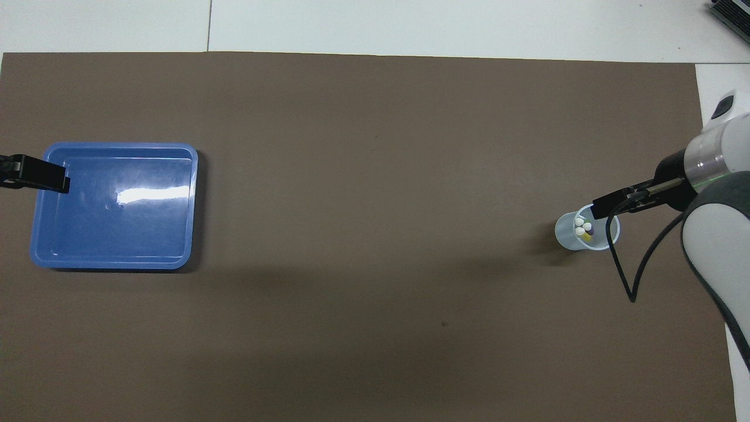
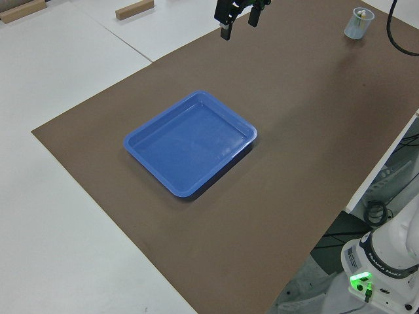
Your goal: Transfer and insert pens with both arms
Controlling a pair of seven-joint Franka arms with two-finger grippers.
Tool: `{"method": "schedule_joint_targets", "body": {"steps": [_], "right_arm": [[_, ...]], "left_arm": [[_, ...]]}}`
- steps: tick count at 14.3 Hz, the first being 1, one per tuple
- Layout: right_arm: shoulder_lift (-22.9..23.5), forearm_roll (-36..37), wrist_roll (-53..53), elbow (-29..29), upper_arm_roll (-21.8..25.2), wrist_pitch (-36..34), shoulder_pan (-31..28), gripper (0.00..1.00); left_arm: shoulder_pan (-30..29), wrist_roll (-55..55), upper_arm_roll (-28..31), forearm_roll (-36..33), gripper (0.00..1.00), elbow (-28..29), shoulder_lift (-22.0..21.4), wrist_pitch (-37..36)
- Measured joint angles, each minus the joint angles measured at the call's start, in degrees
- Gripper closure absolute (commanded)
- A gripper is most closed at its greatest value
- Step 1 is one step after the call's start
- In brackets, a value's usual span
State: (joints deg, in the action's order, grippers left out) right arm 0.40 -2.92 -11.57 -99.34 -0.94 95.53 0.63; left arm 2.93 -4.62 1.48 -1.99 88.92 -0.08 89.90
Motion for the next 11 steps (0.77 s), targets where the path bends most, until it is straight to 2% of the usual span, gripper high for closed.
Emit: {"method": "schedule_joint_targets", "body": {"steps": [11], "right_arm": [[0.0, 0.0, 0.0, 0.0, 0.0, 0.0, 0.0, 0.00]], "left_arm": [[0.0, 0.0, -0.4, 0.0, 0.00, -0.1, 1.0, 0.0]]}}
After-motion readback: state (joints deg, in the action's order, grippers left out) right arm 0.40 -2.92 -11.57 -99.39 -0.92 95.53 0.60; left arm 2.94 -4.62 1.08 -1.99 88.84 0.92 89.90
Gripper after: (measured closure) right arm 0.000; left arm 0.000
